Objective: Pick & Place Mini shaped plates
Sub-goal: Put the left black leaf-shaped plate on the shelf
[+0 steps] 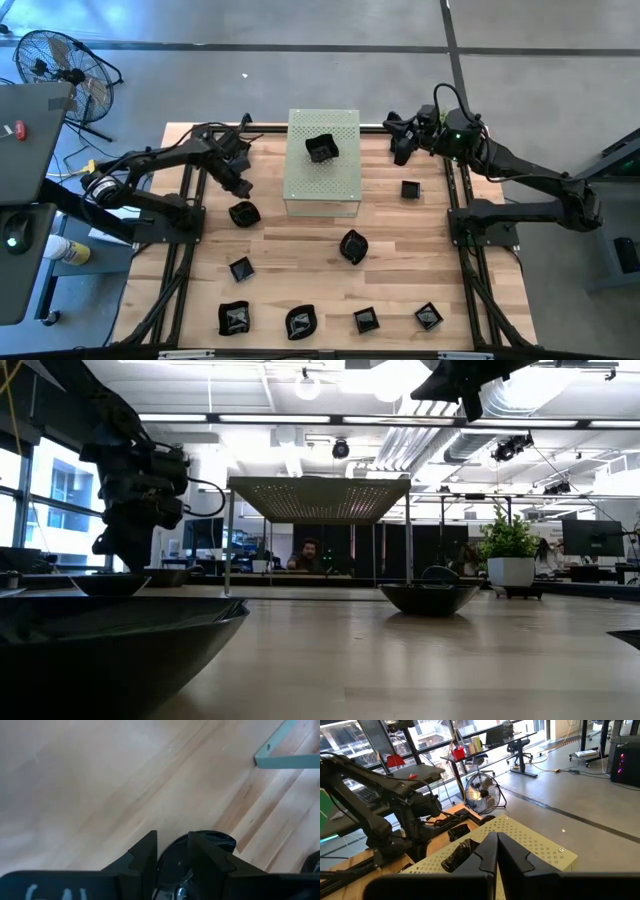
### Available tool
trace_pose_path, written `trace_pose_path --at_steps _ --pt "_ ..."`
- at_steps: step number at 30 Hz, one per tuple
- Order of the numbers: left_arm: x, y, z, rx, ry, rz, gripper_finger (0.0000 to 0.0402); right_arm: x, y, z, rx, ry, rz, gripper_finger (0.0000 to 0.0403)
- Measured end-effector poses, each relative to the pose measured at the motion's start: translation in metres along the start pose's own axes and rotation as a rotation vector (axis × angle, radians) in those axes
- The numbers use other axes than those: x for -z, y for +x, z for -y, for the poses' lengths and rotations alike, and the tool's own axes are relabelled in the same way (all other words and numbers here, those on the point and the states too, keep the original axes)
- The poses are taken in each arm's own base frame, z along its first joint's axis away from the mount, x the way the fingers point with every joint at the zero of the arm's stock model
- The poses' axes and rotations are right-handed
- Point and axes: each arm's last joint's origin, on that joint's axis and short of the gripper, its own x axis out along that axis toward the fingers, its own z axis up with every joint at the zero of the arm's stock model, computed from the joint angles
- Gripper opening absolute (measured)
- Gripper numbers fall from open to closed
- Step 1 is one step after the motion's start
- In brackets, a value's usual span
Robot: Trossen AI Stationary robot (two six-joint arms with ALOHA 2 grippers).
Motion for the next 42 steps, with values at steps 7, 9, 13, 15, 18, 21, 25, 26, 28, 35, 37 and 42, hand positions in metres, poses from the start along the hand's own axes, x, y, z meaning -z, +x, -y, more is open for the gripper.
trace_pose_path --at_steps 7,9,13,15,18,21,25,26,28,35,37,42 --pt "0.001 0.014 0.012 0.006 0.112 -0.047 0.0106 0.0 0.0 0.0 0.0 0.0 0.0 0.0005" --pt "0.002 0.019 0.016 -0.01 0.144 -0.065 0.0106 0.0 0.0 0.0 0.0 0.0 0.0 0.0006" --pt "0.003 0.025 0.018 -0.023 0.159 -0.102 0.0106 0.0 0.0 0.0 0.0 0.0 0.0 0.0003" --pt "0.003 0.027 0.019 -0.023 0.16 -0.11 0.0106 0.0 0.0 0.0 0.0 -0.001 0.0 0.0002" --pt "0.003 0.027 0.018 -0.024 0.158 -0.111 0.0106 0.0 0.0 0.0 0.001 -0.008 0.0 0.0004" --pt "0.003 0.027 0.018 -0.024 0.157 -0.111 0.0106 0.0 0.0 0.0 0.004 -0.008 0.001 0.0006" --pt "0.003 0.027 0.019 -0.008 0.162 -0.112 0.0106 0.0 0.0 0.0 0.004 -0.008 0.001 0.0004" --pt "0.003 0.027 0.019 0.0 0.162 -0.113 0.0106 0.0 0.0 0.0 0.004 -0.008 0.001 0.0002" --pt "0.003 0.027 0.019 0.003 0.164 -0.113 0.0106 0.0 0.0 0.0 0.005 -0.008 0.001 0.0002" --pt "0.003 0.027 0.02 0.053 0.182 -0.115 0.0106 0.0 0.0 0.0 0.008 -0.008 0.002 0.0006" --pt "0.003 0.027 0.02 0.051 0.182 -0.115 0.0105 0.0 0.0 0.0 0.007 -0.008 0.002 0.0005" --pt "0.003 0.027 0.02 0.052 0.184 -0.115 0.0074 0.0 0.0 0.0 0.008 -0.016 0.002 0.0002"
